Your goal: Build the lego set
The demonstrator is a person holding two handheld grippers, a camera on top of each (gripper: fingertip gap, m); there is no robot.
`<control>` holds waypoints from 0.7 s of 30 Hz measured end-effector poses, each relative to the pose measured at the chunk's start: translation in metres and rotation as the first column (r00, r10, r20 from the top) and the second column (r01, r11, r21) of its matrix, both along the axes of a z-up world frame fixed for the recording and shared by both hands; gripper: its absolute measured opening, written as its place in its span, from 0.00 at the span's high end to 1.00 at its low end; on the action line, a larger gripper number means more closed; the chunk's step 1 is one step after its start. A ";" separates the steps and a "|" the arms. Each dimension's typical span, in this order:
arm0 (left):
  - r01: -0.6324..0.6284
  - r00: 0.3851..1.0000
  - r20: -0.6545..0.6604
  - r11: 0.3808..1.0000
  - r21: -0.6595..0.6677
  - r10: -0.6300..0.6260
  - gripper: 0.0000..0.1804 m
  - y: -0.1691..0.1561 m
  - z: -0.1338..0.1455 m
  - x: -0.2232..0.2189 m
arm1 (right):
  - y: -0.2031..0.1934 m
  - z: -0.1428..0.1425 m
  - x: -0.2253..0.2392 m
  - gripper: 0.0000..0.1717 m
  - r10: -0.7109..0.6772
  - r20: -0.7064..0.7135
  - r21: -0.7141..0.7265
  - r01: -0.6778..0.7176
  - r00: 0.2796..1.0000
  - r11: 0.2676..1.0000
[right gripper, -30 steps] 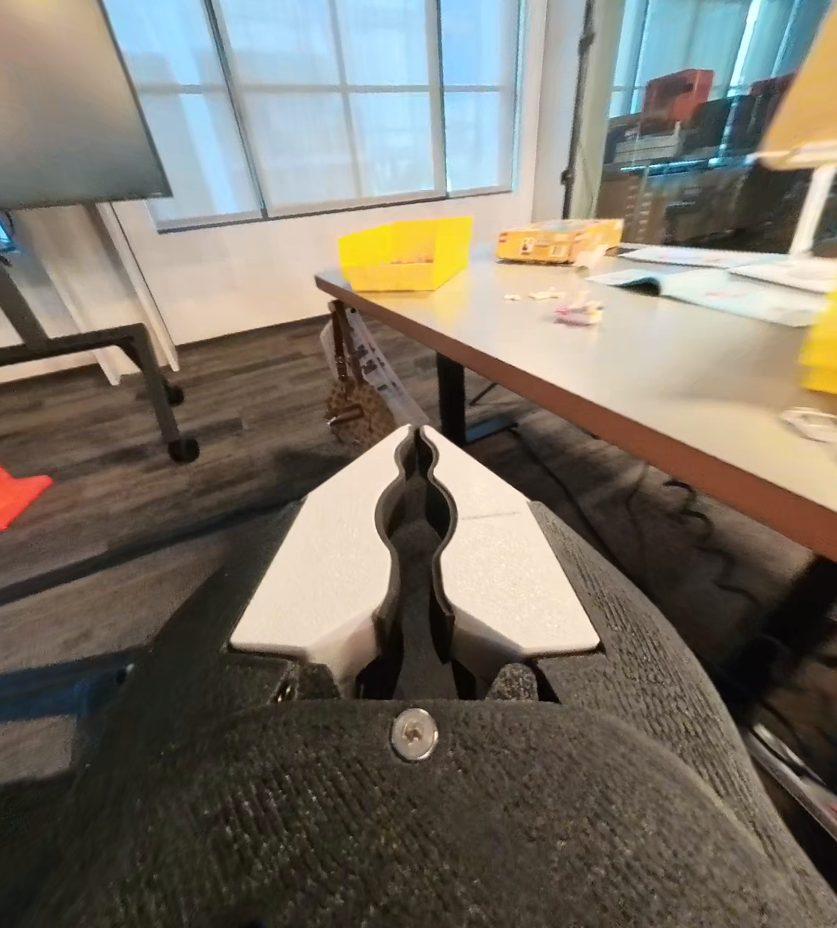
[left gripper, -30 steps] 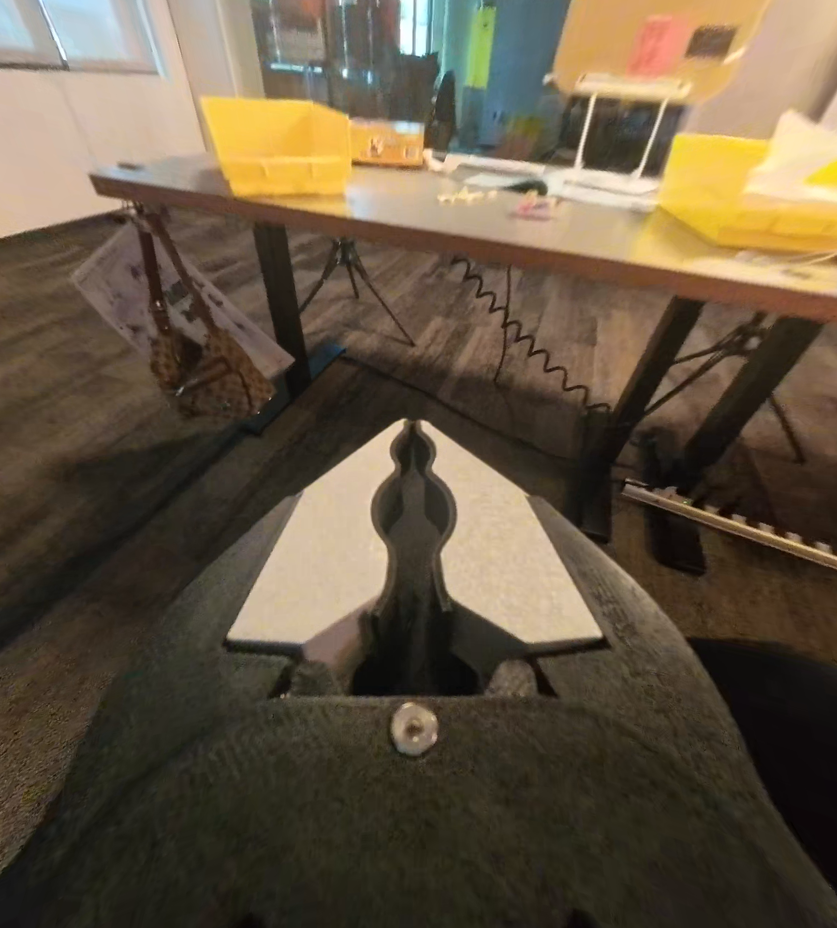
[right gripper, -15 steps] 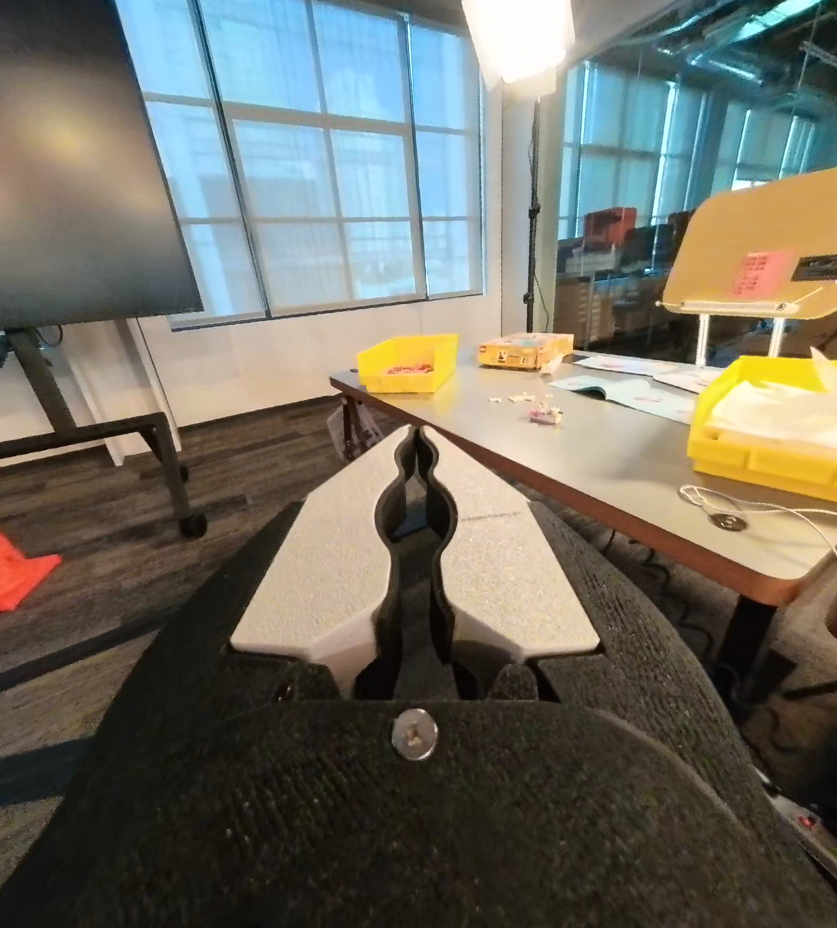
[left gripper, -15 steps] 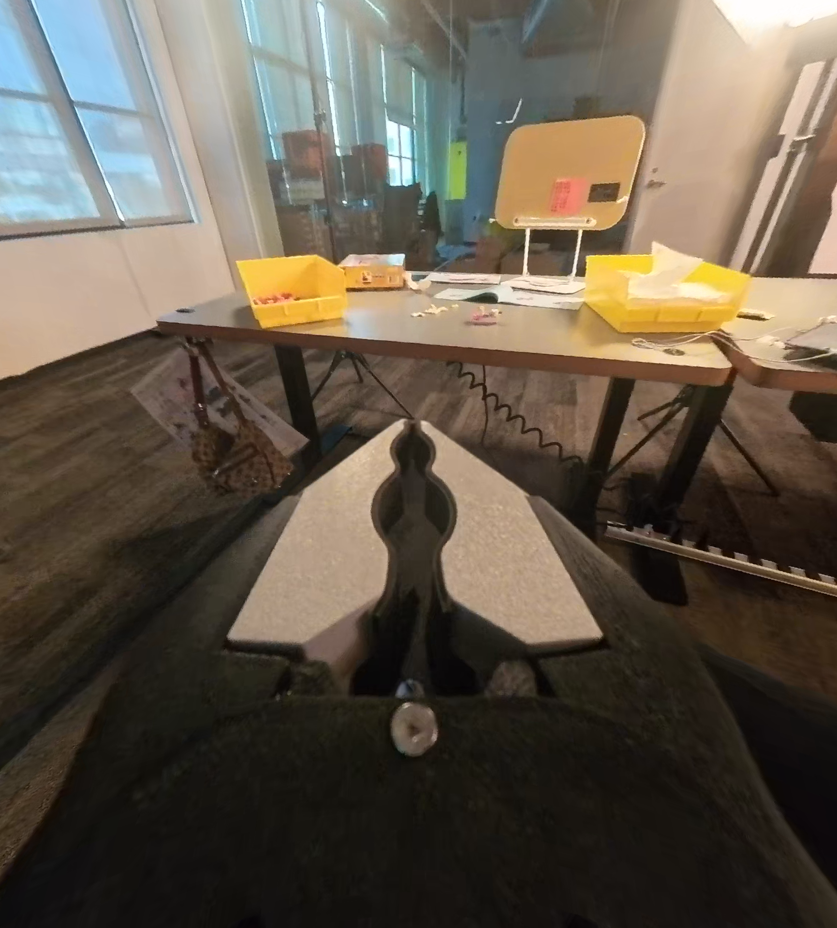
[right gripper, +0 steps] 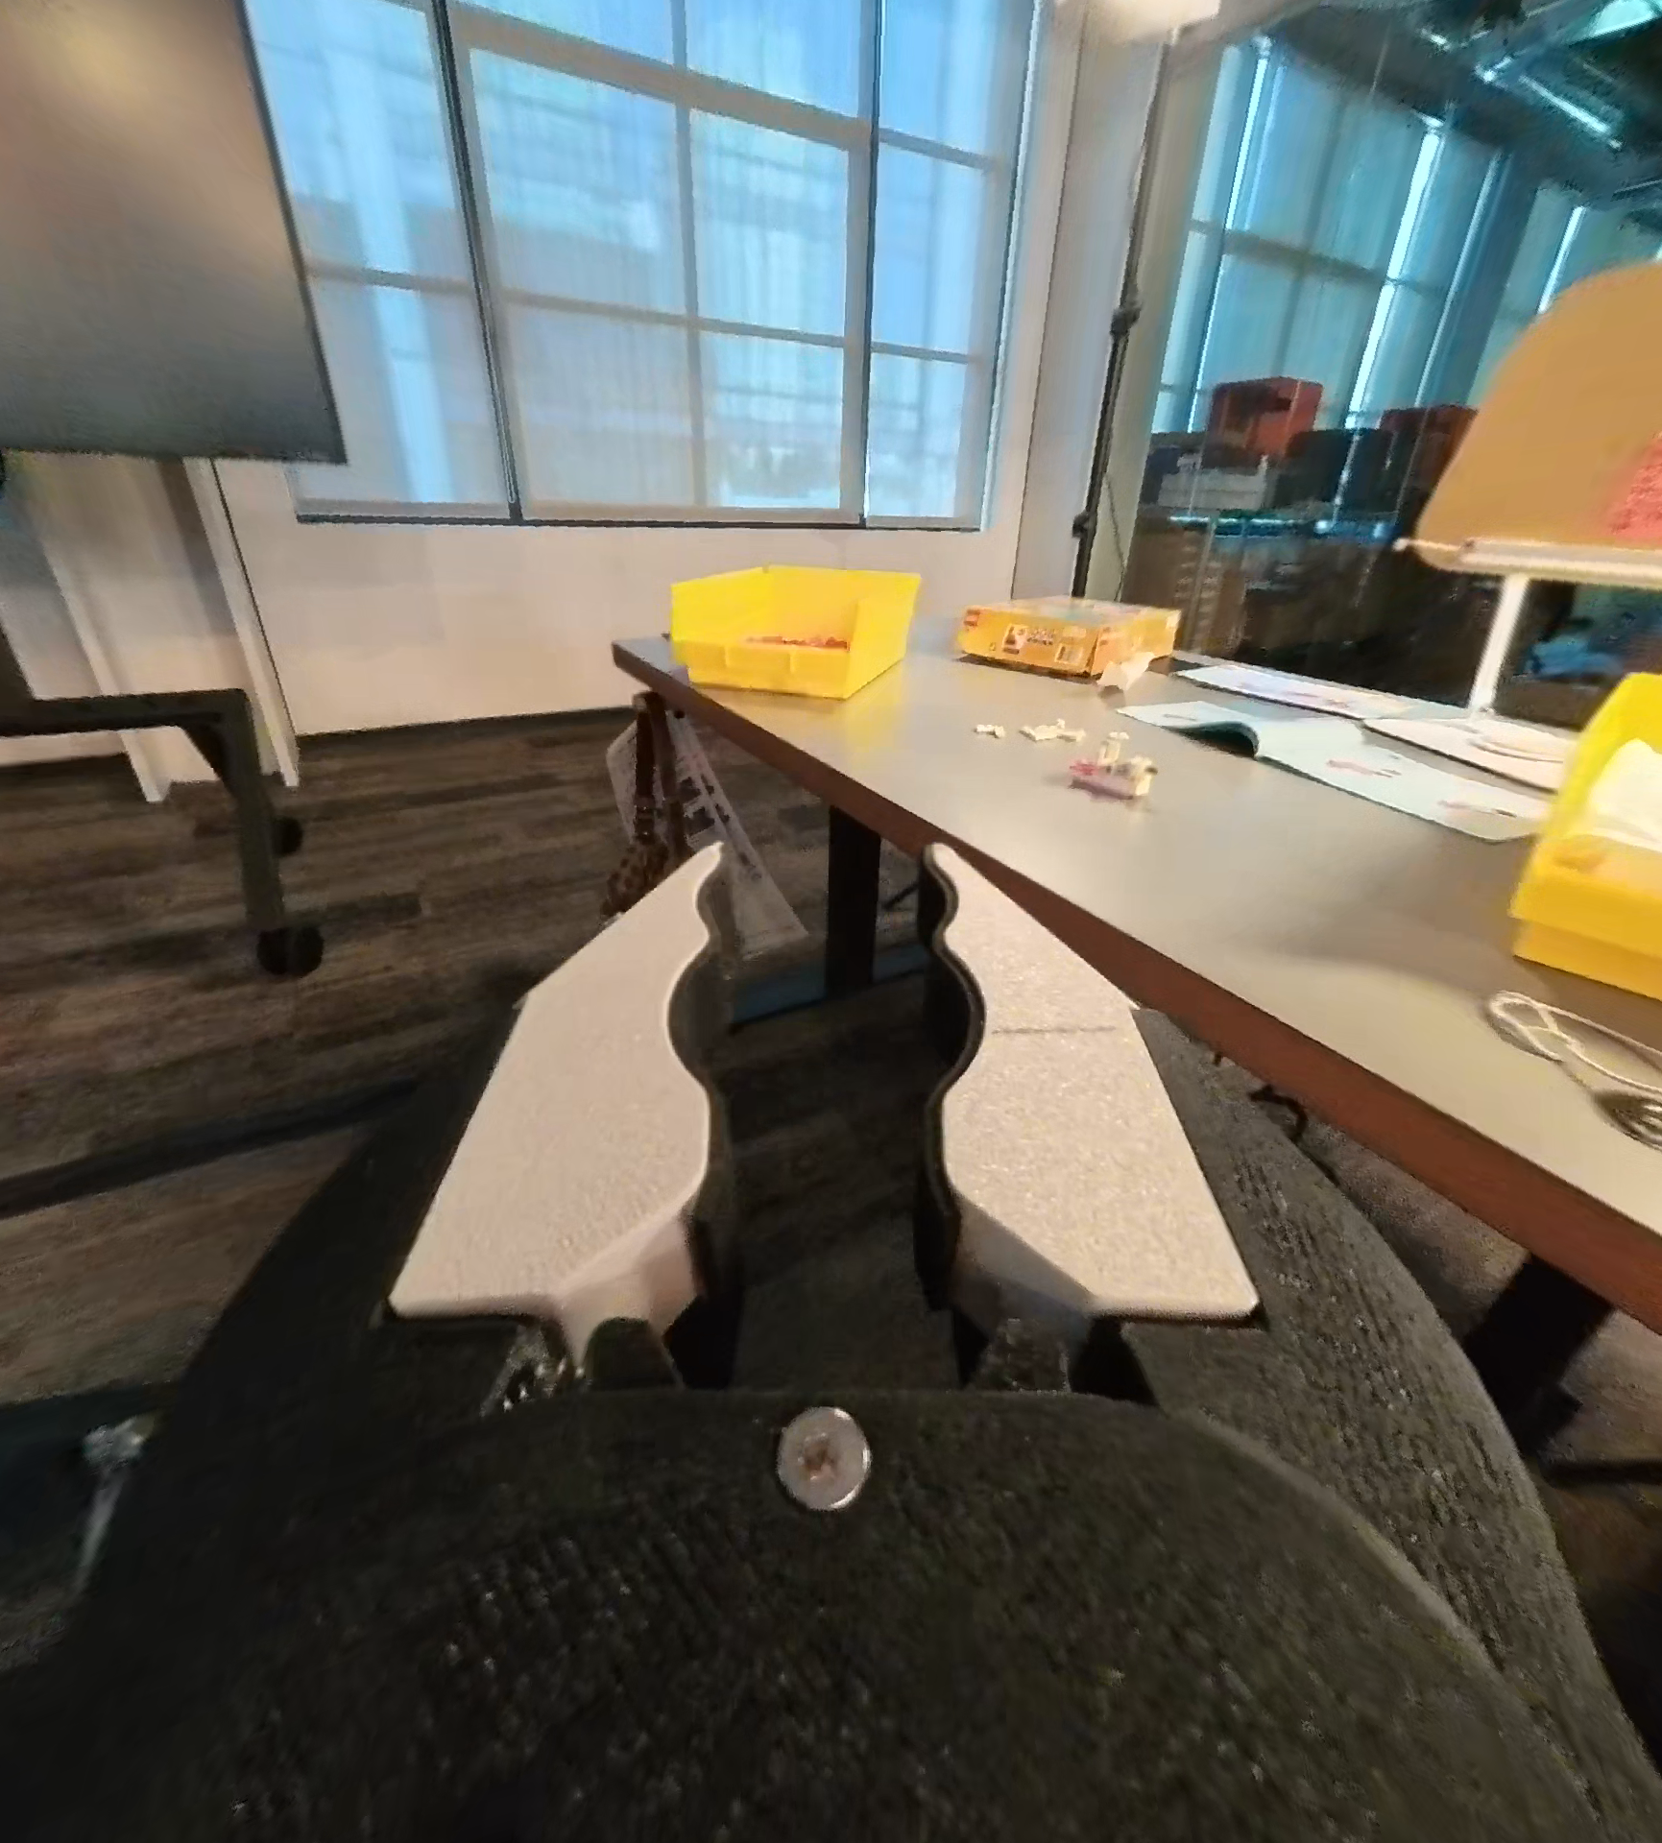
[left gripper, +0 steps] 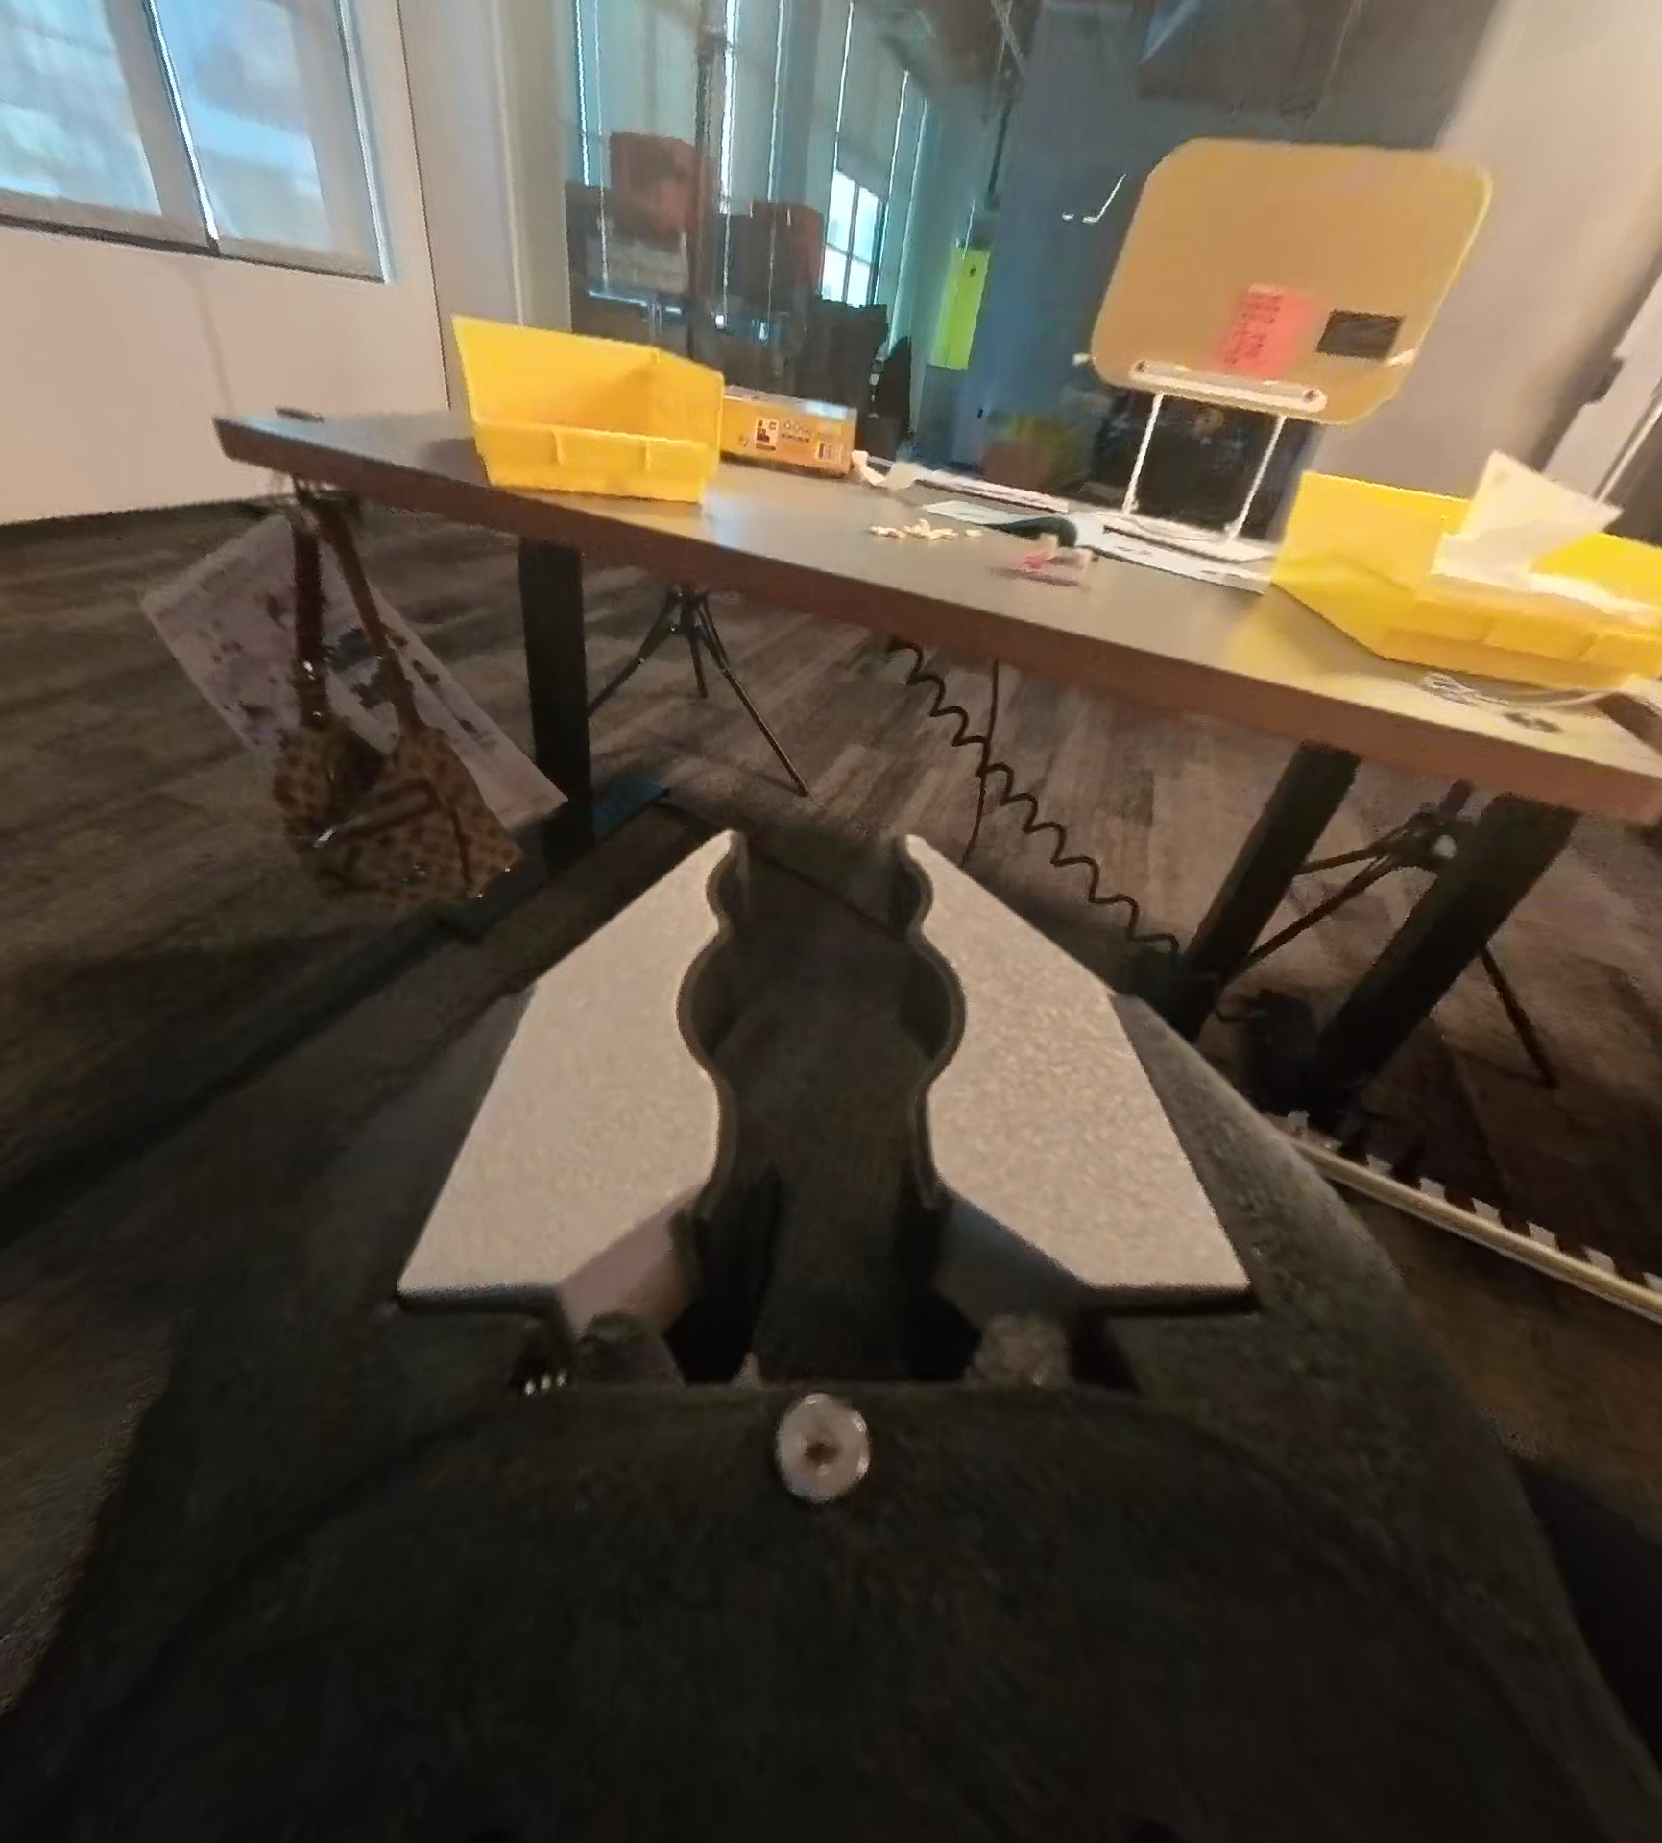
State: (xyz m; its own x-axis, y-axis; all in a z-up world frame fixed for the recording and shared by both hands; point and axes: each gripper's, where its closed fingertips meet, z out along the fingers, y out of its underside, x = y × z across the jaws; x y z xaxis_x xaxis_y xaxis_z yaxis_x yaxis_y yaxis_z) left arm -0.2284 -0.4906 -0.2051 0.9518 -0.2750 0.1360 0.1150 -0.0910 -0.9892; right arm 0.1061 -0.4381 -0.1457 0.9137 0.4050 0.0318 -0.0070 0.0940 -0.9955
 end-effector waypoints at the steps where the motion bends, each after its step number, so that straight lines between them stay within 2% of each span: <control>1: 0.011 1.000 0.020 1.000 0.005 -0.012 0.84 0.018 -0.008 0.003 | 0.015 -0.010 -0.005 0.78 0.013 0.014 -0.007 -0.013 1.000 1.000; 5: 0.093 0.990 0.103 0.995 0.023 -0.095 0.81 0.082 -0.026 0.025 | 0.064 -0.037 -0.018 0.72 0.042 0.054 -0.047 -0.039 0.998 0.998; 9: 0.137 0.985 0.101 0.990 0.046 -0.141 0.79 0.123 -0.022 0.037 | 0.094 -0.033 -0.026 0.71 0.064 0.068 -0.030 -0.062 0.996 0.998; 12: 0.118 0.988 0.091 0.990 0.070 -0.125 0.80 0.138 -0.006 0.031 | 0.117 -0.019 -0.031 0.72 0.078 0.091 -0.029 -0.075 0.993 0.997; 16: 0.080 0.989 0.118 0.992 0.095 -0.091 0.80 0.151 0.023 0.017 | 0.140 0.015 -0.040 0.72 0.112 0.102 -0.007 -0.112 0.989 0.994; 21: 0.059 0.994 0.079 0.986 0.159 -0.073 0.80 0.149 0.072 0.015 | 0.138 0.059 -0.034 0.71 0.102 0.117 0.051 -0.109 0.988 0.993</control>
State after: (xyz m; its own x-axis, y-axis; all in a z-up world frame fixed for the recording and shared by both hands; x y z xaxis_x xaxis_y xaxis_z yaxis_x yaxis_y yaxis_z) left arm -0.2131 -0.3421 -0.1330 0.9177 -0.3610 0.1657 0.1978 0.0537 -0.9788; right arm 0.0722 -0.3004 -0.0871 0.8551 0.4933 0.1597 0.0937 0.1559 -0.9833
